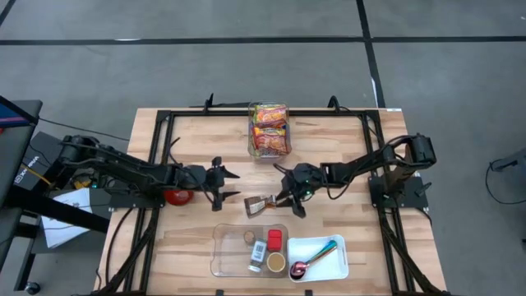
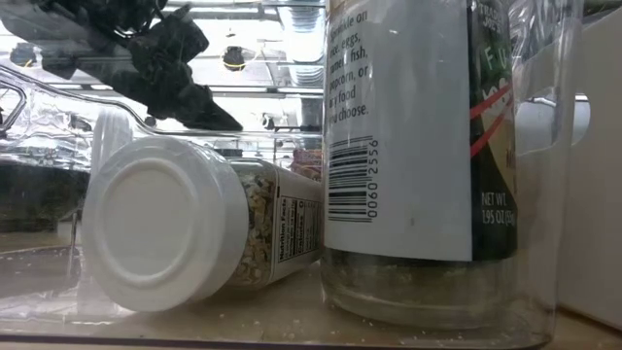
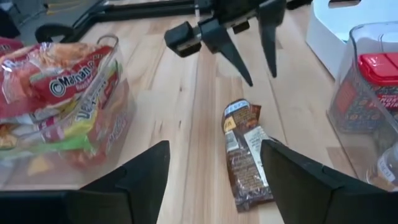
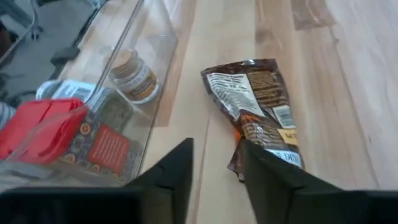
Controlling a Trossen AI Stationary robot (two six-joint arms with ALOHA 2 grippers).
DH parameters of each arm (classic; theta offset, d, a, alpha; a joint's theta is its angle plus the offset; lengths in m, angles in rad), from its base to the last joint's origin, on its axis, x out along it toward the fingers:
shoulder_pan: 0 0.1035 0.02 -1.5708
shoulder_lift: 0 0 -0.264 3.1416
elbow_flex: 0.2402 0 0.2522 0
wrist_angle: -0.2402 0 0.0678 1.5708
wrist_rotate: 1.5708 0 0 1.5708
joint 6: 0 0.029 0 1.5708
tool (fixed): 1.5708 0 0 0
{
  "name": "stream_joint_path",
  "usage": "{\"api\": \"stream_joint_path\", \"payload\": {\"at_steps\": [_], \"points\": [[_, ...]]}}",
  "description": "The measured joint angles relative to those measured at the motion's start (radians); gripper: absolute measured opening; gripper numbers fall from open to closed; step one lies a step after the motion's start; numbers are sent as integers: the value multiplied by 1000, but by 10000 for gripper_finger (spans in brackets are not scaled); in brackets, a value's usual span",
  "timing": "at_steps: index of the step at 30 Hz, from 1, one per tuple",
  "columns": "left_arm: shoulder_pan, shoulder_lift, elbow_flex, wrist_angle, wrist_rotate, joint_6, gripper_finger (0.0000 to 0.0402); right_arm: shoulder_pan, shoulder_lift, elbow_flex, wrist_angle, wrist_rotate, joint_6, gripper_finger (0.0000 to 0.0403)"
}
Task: Pick & Place Food Item
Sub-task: Put the orange seasoning pack into the bottom transparent bin
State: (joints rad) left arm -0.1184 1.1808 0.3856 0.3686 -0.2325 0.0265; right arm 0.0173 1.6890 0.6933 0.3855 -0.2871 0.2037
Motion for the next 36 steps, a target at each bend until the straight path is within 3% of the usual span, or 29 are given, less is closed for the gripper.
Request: {"api": "stream_joint_path", "payload": {"at_steps": [6, 11, 18, 29, 36], "points": [[0, 4, 1, 26, -1, 19, 244, 22, 0, 0, -7, 59, -124, 193], [0, 4, 1, 25, -1, 18, 239, 20, 32, 26, -11, 79, -179, 215], [0, 4, 1, 21, -2, 18, 237, 7, 123, 110, -81, 78, -216, 201], [0, 4, 1, 21, -2, 19, 236, 16, 124, 114, -70, 76, -254, 149], [0, 4, 1, 21, -2, 18, 237, 20, 124, 114, -52, 105, -345, 147]]}}
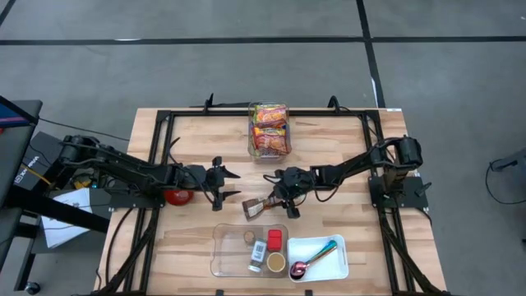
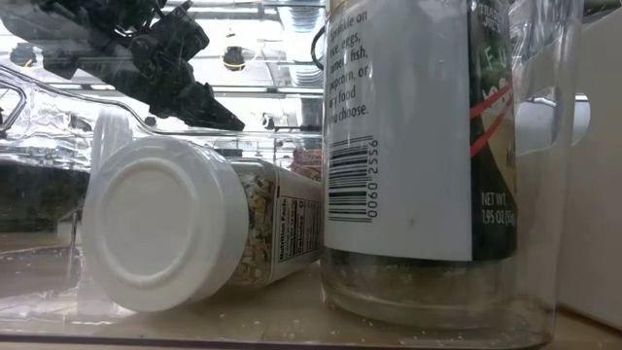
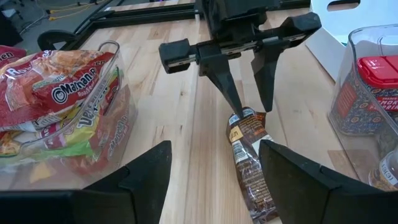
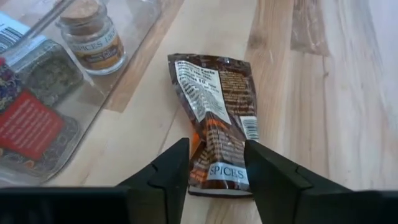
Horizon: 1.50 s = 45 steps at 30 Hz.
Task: Pick & Place Food Item
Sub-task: Put the orange seasoning pack into the bottom transparent bin
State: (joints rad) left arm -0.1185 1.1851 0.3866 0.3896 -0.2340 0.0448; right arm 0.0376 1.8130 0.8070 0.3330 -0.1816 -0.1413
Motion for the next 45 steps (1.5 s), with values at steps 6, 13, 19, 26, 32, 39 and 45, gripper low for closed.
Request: {"api": "stream_joint_path", "payload": {"at_steps": [6, 13, 19, 26, 32, 39, 45], "points": [[0, 0, 0, 1, 1, 0, 237, 0, 11, 3, 9, 0, -48, 153], [0, 0, 0, 13, 2, 0, 237, 2, 85, 50, -7, -1, -54, 127], [0, 0, 0, 11, 14, -8, 237, 2, 80, 61, -37, 0, -53, 33], [0, 0, 0, 10, 15, -1, 237, 2, 63, 60, -78, 0, 2, 13], [-18, 0, 0, 21, 1, 122, 237, -12, -2, 30, -110, 11, 55, 7], [-115, 0, 0, 106, -129, 420, 233, -39, -185, -58, -27, 20, 110, 6], [-160, 1, 0, 174, -185, 569, 219, -59, -276, -126, 81, -69, 190, 6]]}}
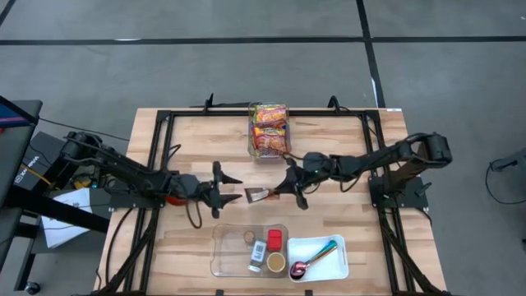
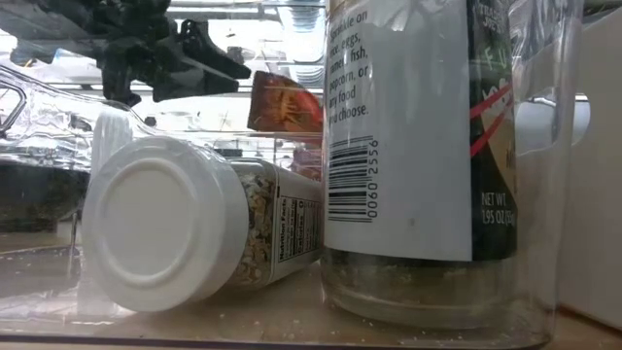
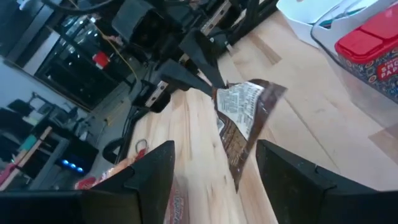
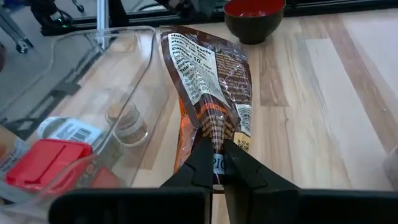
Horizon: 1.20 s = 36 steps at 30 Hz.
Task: Pick & Place Food Item
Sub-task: Put the orange seasoning pack into the bottom transparent bin
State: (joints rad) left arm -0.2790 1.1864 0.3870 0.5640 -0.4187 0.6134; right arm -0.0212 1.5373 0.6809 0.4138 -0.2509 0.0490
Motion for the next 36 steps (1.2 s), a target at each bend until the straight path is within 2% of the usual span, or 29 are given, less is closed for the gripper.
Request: {"api": "stream_joint_path", "payload": {"at_steps": [11, 19, 27, 31, 36], "points": [[-61, 0, 0, 34, 2, 11, 223, 8, -6, -3, 74, -22, 22, 6], [-63, 0, 0, 76, 0, 11, 219, 14, -5, 16, 118, -40, 35, 6], [-60, 0, 0, 90, 0, 9, 217, 27, 66, 74, 117, -44, 34, 6], [-60, 0, 0, 88, 0, -5, 198, 27, 75, 84, 116, -45, 33, 6], [-60, 0, 0, 80, 1, -37, 139, 27, 72, 85, 118, -48, 30, 6]]}}
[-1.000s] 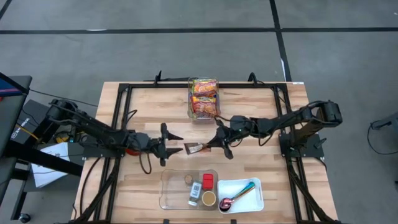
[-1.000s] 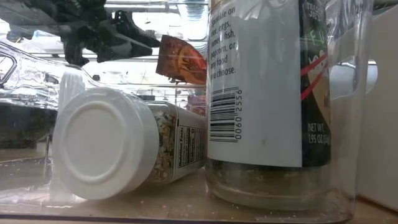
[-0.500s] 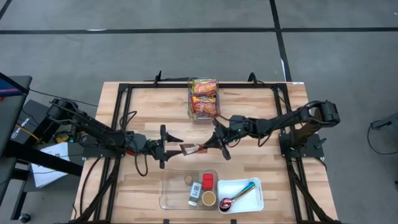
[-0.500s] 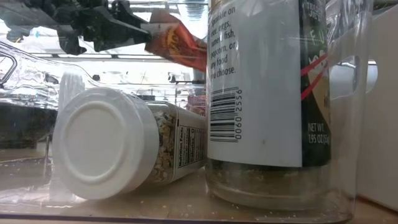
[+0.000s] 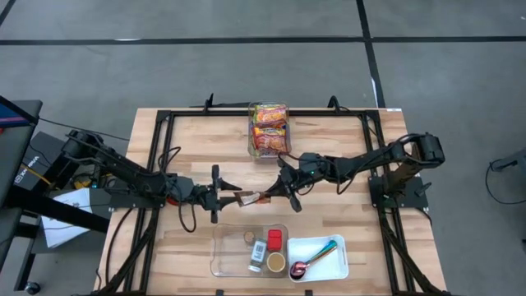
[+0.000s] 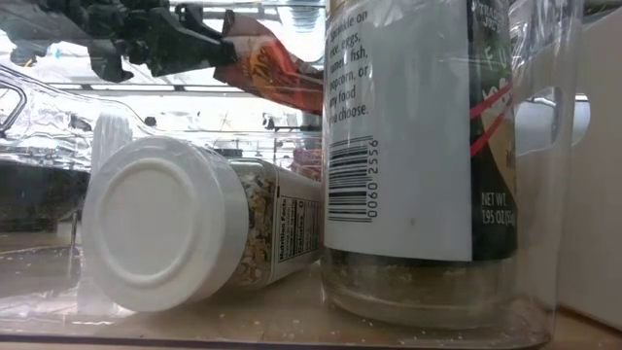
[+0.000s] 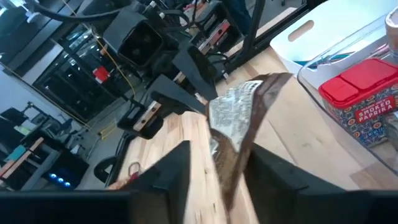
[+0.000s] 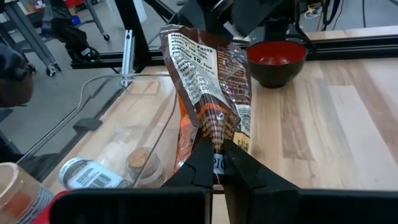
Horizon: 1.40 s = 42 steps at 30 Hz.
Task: Pick & Place Food Item
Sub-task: Put the orange seasoning pack into the bottom transparent bin
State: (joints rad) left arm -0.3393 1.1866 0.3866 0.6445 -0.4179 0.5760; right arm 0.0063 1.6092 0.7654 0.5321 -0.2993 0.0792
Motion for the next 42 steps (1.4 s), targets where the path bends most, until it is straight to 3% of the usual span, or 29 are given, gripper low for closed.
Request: {"api": "stream_joint_path", "payload": {"at_steps": [7, 18, 24, 32, 37, 42], "points": [[0, 0, 0, -40, 8, -65, 13, 2, -1, 0, 11, 1, -26, 7], [0, 0, 0, -45, 25, -85, 1, 33, -1, -1, 51, 61, -42, 147], [0, -3, 0, -102, -41, -84, 0, -8, -56, 0, -93, 75, -18, 209], [0, -4, 53, -159, -46, -32, 0, -21, -140, -1, -413, 214, 16, 221], [0, -4, 178, -390, -46, -11, 0, 4, -160, -15, -549, 329, 66, 213], [0, -4, 339, -651, -45, -5, 0, 21, -207, -100, -494, 388, 107, 205]]}}
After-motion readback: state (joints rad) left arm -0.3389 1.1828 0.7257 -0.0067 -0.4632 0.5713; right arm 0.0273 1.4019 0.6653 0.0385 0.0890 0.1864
